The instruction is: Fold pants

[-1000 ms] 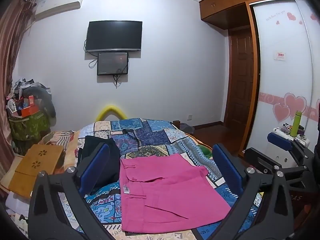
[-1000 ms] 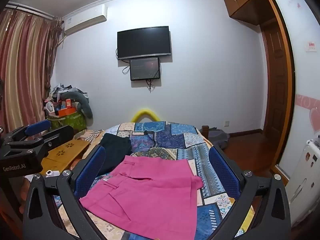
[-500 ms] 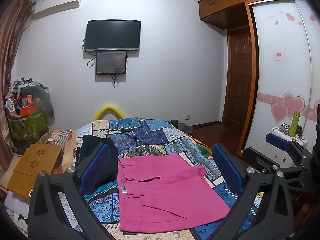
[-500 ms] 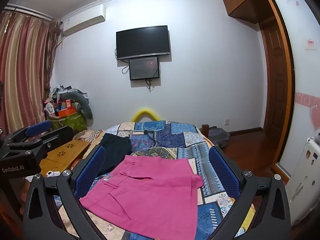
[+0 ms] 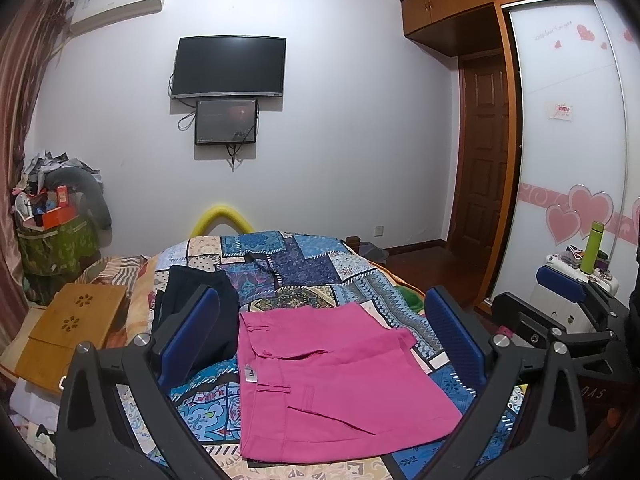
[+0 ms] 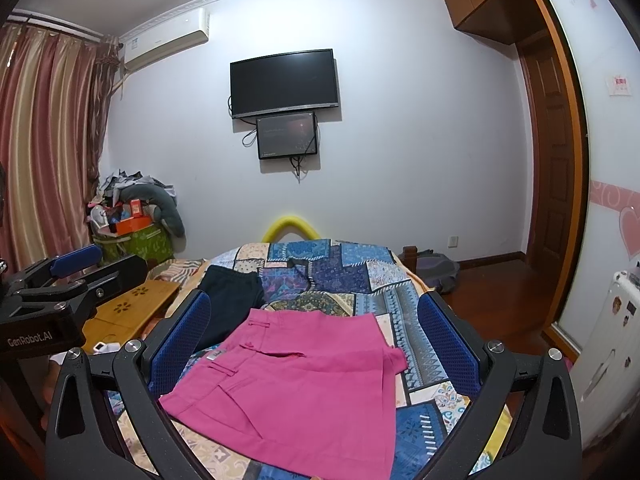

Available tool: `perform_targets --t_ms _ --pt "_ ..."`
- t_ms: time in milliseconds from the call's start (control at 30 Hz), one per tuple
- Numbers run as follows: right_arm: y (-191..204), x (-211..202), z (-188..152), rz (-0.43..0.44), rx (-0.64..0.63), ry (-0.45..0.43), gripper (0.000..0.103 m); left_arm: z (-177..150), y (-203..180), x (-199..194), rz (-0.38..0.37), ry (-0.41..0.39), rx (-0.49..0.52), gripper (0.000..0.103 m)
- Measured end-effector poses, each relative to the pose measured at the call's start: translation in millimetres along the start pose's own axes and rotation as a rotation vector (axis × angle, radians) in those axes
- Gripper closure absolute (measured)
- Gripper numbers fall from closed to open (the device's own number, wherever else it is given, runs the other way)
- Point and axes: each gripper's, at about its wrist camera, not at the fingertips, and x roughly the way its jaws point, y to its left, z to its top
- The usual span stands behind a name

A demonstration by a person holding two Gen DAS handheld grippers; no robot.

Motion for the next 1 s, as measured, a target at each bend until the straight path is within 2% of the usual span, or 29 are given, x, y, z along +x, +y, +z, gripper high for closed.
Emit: perform_targets --t_ms 1000 --pt "-0.1 2.2 -2.9 0.007 0.004 0.001 0.000 -2.4 1.1 0.5 0.005 0.003 -0.002 0.000"
